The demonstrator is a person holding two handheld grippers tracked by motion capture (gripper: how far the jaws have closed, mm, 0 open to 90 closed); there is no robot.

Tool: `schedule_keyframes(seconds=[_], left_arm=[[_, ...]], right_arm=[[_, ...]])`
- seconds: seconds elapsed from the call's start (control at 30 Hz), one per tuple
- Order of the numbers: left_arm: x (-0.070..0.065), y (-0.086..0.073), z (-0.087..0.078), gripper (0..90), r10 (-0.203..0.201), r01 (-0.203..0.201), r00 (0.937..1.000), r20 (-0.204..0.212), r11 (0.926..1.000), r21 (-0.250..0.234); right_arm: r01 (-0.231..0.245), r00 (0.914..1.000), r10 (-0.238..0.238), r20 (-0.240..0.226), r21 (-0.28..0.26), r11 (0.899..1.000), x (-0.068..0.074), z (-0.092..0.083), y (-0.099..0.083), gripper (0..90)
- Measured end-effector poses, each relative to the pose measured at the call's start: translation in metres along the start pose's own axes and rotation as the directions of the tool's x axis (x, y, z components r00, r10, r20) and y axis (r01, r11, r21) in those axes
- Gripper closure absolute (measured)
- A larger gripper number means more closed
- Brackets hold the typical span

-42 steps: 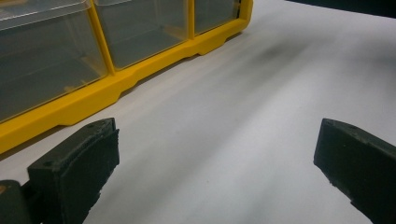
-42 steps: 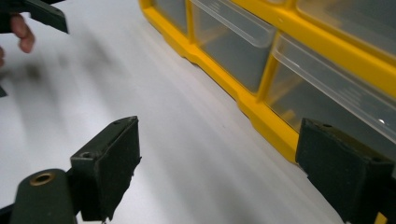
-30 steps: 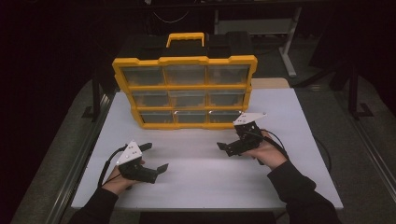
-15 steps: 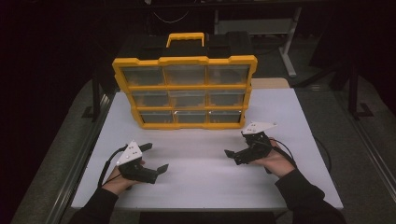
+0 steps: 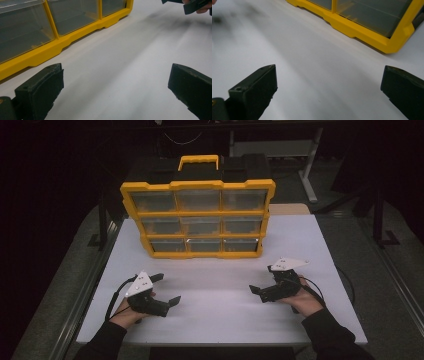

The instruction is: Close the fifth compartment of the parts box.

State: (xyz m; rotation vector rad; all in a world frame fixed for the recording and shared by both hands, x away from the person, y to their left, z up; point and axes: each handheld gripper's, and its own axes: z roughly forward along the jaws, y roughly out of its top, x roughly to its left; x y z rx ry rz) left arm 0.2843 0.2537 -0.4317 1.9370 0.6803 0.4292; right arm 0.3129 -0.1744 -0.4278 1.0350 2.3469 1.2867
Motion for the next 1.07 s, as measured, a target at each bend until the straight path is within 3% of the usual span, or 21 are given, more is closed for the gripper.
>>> schedule_keyframes(seconds=[0.6,1.07], left_arm=[[0.000,0.000,0.001,0.0,-0.002,0.002,1.0000,0.009,1.0000,0.008],[0.000,0.000,0.001,0.0,0.003,-0.004,0.9999,0.009,0.9999,0.014]], right_arm=[[0.001,0.9996,-0.001,0.028,-0.014,1.000,0.000,-0.017,-0.020,0.1],[0.017,0.9991,-0.018,0.038,0.017,1.000,0.001,-0.017,-0.027,0.1]])
